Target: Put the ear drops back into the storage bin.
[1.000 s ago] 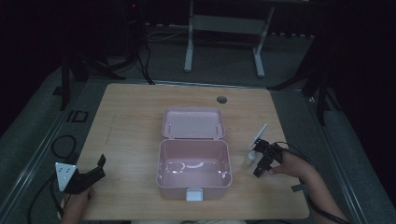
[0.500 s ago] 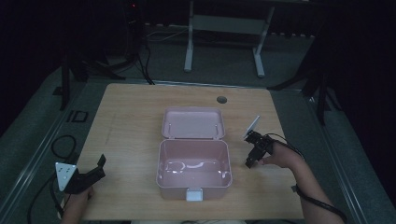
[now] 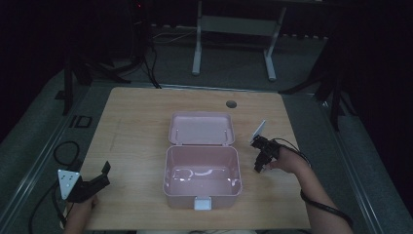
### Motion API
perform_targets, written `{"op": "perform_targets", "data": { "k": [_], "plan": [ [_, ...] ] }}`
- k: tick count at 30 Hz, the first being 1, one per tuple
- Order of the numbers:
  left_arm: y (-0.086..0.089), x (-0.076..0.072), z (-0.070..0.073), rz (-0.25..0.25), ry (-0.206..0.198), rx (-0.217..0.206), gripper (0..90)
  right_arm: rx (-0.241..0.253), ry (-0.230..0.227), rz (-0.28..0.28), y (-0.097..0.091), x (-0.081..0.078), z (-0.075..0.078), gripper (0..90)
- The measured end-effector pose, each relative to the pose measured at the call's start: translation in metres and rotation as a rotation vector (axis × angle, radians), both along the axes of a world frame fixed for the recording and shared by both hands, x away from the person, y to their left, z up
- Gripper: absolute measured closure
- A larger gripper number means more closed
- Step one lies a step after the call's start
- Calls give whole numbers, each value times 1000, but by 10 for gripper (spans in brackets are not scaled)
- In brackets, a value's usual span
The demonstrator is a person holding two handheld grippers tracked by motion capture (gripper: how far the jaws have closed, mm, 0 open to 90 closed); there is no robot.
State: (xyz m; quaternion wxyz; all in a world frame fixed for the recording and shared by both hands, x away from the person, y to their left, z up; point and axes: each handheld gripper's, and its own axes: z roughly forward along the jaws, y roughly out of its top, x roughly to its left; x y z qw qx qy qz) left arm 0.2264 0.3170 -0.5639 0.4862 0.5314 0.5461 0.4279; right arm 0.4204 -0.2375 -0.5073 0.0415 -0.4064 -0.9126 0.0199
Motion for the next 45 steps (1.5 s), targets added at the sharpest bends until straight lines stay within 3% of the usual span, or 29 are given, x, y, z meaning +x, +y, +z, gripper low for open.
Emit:
{"op": "perform_targets", "data": {
  "k": [6, 15, 20, 21, 22, 26, 30, 35, 37, 39, 45],
  "plan": [
    [0, 0, 0, 1, 1, 0, 23, -16, -25, 82, 5, -4, 0, 592],
    [0, 0, 0, 2, 2, 0, 23, -28, -15, 245, 8, -17, 5, 594],
    [0, 0, 0, 2, 2, 0, 24, -15, -13, 389, 7, -28, 10, 594],
    [0, 0, 0, 2, 2, 0, 23, -15, -13, 389, 7, -28, 10, 594],
    [0, 0, 0, 2, 2, 0, 24, -16, -12, 458, 7, -34, 11, 595],
    [0, 0, 0, 3, 3, -1, 23, -17, 1, 555, 8, -43, 14, 595],
    [0, 0, 0, 3, 2, 0, 24, -16, 2, 612, 9, -50, 18, 595],
    [0, 0, 0, 3, 3, -1, 24, -42, -39, 743, 13, -63, 21, 595],
    [0, 0, 0, 2, 3, -1, 24, -42, -40, 754, 14, -64, 21, 595],
    [0, 0, 0, 3, 3, -1, 23, -67, -54, 804, 15, -72, 23, 595],
    [0, 0, 0, 4, 2, 0, 24, -89, -39, 869, 15, -86, 23, 595]
  ]
}}
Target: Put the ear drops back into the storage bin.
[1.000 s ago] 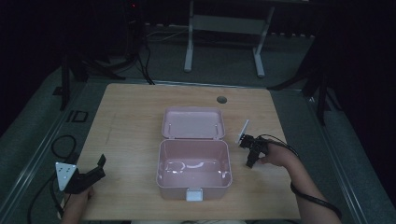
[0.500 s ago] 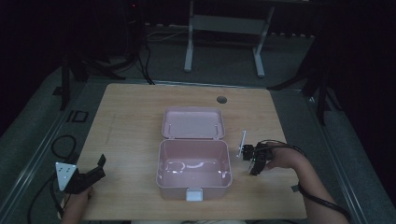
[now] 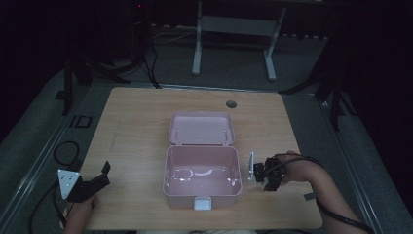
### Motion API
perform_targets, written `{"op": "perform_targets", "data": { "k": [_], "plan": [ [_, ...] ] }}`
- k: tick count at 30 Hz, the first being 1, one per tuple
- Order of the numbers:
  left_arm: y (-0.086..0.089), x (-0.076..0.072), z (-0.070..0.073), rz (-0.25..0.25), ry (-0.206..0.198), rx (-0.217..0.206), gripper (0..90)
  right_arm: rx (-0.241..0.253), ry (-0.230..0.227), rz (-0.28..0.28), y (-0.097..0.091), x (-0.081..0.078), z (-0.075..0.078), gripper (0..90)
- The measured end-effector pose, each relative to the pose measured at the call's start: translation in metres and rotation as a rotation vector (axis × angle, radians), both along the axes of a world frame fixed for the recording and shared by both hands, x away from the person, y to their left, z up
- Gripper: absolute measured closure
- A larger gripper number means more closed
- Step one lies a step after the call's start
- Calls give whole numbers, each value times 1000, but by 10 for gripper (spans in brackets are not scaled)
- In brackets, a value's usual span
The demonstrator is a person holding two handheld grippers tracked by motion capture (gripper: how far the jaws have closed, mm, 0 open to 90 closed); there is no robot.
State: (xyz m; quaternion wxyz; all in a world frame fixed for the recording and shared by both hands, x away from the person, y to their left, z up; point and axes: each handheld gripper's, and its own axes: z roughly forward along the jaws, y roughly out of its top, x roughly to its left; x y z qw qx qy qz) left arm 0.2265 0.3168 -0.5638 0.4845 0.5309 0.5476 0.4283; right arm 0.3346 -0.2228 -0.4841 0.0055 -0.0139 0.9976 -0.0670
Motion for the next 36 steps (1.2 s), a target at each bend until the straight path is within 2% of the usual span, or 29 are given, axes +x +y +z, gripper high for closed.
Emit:
{"op": "perform_targets", "data": {
  "k": [6, 14, 28, 36],
  "plan": [
    [0, 0, 0, 1, 2, -1, 23, 23, 15, 1, 1, -4, 4, 595],
    [0, 0, 0, 2, 2, -3, 23, 34, 23, -13, 7, -5, 19, 595],
    [0, 0, 0, 6, 0, -4, 24, 51, -7, 9, 17, -12, 60, 595],
    [0, 0, 0, 6, 0, -6, 23, 51, -21, 8, 21, -15, 79, 595]
  ]
}}
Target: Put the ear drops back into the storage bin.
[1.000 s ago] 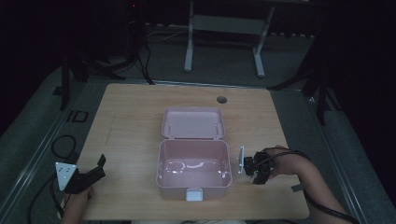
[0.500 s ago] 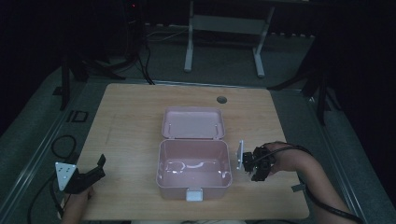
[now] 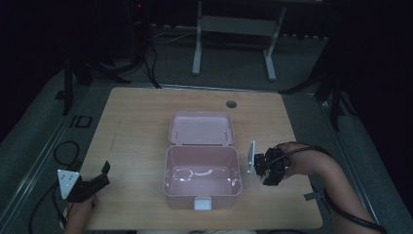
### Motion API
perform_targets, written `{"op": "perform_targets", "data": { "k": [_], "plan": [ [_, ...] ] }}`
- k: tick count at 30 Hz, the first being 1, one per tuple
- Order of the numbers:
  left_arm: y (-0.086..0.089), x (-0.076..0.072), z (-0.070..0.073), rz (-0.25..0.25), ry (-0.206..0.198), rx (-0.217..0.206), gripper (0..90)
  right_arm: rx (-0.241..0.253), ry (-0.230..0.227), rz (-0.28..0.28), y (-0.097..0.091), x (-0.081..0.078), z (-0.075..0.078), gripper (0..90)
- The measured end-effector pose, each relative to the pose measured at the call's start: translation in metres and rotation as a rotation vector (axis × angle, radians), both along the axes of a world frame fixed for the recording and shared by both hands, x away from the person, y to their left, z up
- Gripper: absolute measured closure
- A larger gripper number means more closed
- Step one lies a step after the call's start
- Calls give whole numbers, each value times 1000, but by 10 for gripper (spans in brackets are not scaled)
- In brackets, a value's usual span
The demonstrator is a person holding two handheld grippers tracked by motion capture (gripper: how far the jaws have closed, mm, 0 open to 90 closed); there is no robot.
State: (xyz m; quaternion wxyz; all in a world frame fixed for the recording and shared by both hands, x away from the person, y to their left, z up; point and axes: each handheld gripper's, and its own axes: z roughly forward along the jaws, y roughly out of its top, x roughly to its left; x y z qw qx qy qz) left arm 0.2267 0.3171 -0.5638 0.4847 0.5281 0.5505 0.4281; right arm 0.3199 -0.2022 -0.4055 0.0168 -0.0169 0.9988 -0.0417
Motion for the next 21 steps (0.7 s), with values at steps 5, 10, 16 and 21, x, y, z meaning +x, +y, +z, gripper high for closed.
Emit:
{"op": "perform_targets", "data": {
  "k": [5, 10, 16, 21],
  "plan": [
    [0, 0, 0, 1, 0, 0, 24, -5, -15, -1, 4, -1, 13, 595],
    [0, 0, 0, 0, -1, 0, 23, -5, -21, -3, 9, -1, 23, 595],
    [0, 0, 0, -1, 0, -1, 23, -2, -21, 1, 19, -2, 31, 595],
    [0, 0, 0, -1, 4, 0, 24, -1, -29, 14, 33, -3, 38, 595]
  ]
}}
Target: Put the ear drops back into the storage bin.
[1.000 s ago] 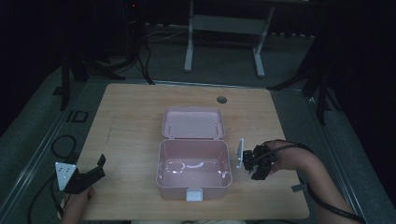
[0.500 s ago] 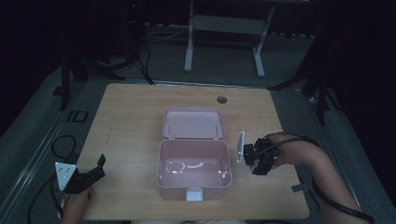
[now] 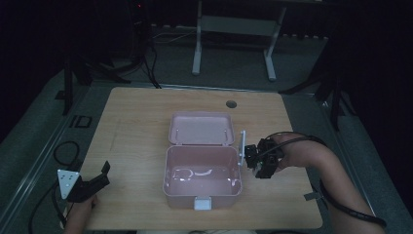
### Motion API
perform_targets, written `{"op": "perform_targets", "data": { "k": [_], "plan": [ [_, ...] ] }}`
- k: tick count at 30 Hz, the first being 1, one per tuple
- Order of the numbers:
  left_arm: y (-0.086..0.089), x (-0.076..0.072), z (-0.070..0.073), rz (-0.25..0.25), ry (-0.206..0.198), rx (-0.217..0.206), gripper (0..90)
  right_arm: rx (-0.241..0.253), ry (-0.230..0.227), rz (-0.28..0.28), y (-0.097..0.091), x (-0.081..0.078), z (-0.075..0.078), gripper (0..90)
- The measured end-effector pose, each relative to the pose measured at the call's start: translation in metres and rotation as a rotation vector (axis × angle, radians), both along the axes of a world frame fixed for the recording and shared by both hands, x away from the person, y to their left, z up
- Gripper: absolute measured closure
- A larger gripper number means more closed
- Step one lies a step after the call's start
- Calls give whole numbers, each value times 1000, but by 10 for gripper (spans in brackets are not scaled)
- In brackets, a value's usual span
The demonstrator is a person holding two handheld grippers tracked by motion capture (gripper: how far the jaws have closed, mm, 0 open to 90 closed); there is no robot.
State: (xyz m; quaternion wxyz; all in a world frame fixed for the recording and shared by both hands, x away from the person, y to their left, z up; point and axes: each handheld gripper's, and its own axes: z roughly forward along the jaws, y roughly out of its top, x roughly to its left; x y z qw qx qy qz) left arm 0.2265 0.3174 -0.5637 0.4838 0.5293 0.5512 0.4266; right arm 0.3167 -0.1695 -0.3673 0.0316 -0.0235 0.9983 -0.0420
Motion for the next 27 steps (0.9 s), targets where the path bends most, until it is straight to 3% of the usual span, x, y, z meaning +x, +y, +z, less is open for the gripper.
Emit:
{"op": "perform_targets", "data": {
  "k": [16, 27],
  "plan": [
    [0, 0, 0, -2, -5, 2, 24, 7, 1, 44, 28, -4, 10, 595],
    [0, 0, 0, -5, -5, 0, 23, 14, 7, 92, 55, -5, 8, 595]
  ]
}}
